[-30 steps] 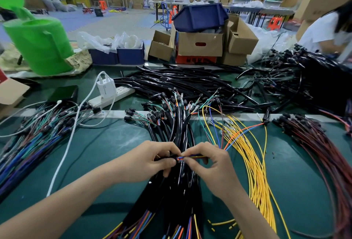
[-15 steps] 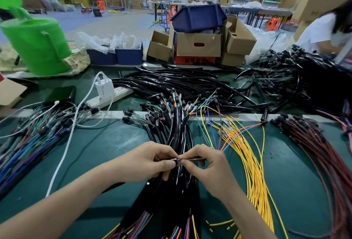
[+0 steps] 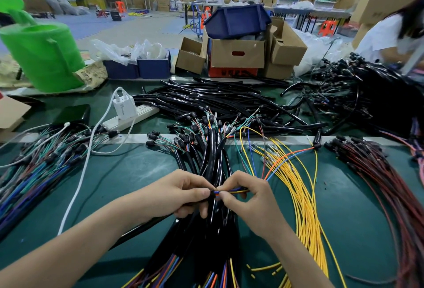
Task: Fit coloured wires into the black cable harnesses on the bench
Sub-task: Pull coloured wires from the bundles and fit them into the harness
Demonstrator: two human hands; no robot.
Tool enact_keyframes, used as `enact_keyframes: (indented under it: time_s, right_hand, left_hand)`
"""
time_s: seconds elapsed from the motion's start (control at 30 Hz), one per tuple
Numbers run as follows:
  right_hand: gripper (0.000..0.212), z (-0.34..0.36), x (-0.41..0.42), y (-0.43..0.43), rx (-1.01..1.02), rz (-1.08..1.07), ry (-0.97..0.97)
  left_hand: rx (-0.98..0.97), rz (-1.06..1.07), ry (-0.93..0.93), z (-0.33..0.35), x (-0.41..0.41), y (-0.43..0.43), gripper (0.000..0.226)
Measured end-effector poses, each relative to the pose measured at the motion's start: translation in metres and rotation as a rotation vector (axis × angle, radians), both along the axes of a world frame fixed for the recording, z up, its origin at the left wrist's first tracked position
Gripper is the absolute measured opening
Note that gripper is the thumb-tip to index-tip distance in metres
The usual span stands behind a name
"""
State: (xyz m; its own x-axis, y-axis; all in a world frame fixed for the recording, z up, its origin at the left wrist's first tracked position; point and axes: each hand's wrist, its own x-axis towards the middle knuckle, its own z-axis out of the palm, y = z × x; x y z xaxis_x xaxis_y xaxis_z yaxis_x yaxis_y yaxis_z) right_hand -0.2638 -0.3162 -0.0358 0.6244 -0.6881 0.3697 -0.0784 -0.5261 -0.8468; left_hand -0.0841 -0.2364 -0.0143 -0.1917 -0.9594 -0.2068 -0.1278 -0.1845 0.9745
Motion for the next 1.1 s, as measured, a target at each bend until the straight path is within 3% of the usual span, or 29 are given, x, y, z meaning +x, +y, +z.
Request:
enact_keyframes:
  time_s: [0.1, 0.27, 0.5, 0.83, 0.97, 1.07, 1.1]
  right_hand:
    - [0.009, 0.002, -0.001, 0.0, -0.022, -0.01, -0.002]
    - [0.004, 0.002, 0.0, 0.002, -0.168, -0.006, 0.083]
    - [0.005, -0.001, 0.001, 0.004, -0.124, 0.015, 0.079]
    - [0.021, -0.004, 0.003, 0.009, -0.202, 0.072, 0.181]
    - [0.021, -0.006, 0.004, 0.006, -0.39, 0.037, 0.303]
    - [0.003, -0.011, 0.002, -0.004, -0.543, -0.039, 0.429]
    - [0.013, -0.011, 0.003, -0.006, -0.595, -0.075, 0.443]
  left_hand:
    - [0.018, 0.022, 0.065, 0.0, -0.001, 0.0, 0.025]
    - [0.067, 0.017, -0.013, 0.002, -0.003, -0.002, 0.02]
    - [0.093, 0.007, -0.078, 0.002, -0.003, -0.004, 0.023]
    - [0.108, -0.034, -0.095, 0.004, -0.014, -0.002, 0.026]
    - [0.098, 0.013, -0.053, 0.005, -0.008, 0.005, 0.026]
    - [0.088, -0.01, -0.097, 0.005, -0.001, 0.014, 0.026]
    - [0.091, -0.022, -0.102, 0.005, 0.001, 0.017, 0.026]
